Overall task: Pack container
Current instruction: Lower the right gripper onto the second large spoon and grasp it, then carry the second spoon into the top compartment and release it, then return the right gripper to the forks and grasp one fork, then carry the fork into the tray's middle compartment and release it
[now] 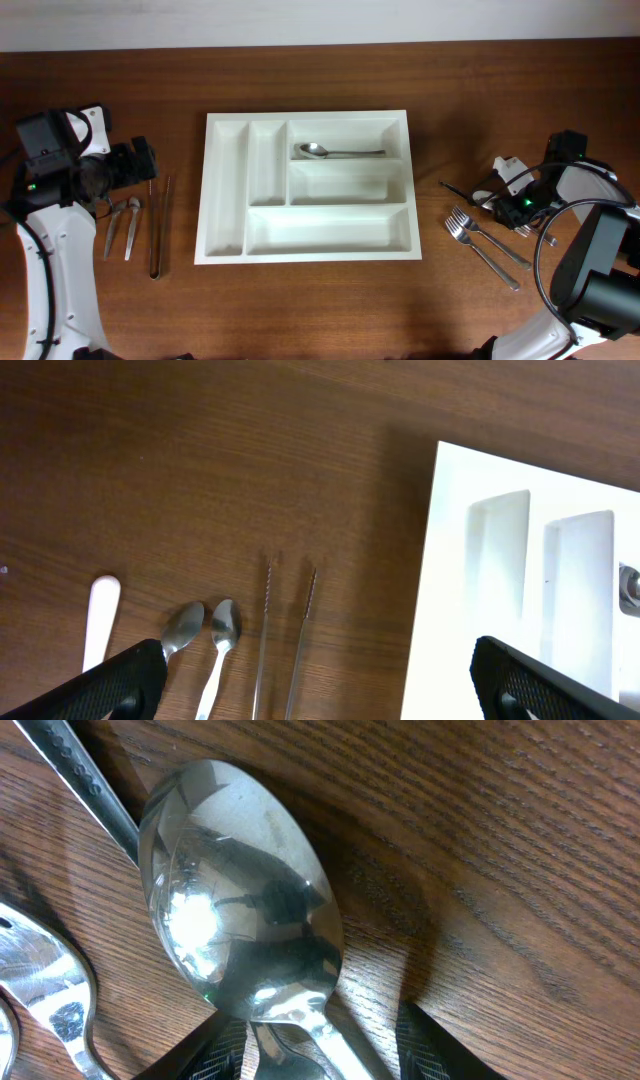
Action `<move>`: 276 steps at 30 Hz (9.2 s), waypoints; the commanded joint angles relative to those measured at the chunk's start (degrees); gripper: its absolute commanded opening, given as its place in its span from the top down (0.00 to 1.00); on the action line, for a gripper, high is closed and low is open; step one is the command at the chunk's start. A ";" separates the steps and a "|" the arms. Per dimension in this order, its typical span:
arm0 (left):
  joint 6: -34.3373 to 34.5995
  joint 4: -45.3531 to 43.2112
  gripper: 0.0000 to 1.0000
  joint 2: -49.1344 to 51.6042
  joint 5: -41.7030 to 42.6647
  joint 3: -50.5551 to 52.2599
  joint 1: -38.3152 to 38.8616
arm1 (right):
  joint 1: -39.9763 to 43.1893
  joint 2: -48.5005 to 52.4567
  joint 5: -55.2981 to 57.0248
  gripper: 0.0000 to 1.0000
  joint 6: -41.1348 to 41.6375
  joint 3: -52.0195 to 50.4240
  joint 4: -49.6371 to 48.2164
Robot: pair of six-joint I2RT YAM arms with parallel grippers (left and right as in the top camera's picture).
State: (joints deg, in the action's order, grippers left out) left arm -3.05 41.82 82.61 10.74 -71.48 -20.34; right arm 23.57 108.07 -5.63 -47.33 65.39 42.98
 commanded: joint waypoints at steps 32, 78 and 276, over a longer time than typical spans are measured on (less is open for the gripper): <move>-0.94 -0.09 0.01 0.17 0.85 -0.98 -0.35 | -0.35 -1.01 -5.20 0.47 2.01 4.39 0.85; -0.94 -0.09 0.01 0.17 0.85 -0.98 -0.35 | -0.31 3.19 -3.15 0.59 4.81 3.02 0.72; -0.94 -0.09 0.01 0.17 0.85 -0.98 -0.35 | -39.76 -2.14 3.48 0.96 18.56 35.15 19.10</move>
State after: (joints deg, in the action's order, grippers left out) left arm -3.05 41.82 82.63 10.76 -71.48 -20.34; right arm -10.66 102.61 -0.25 -21.32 100.92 61.56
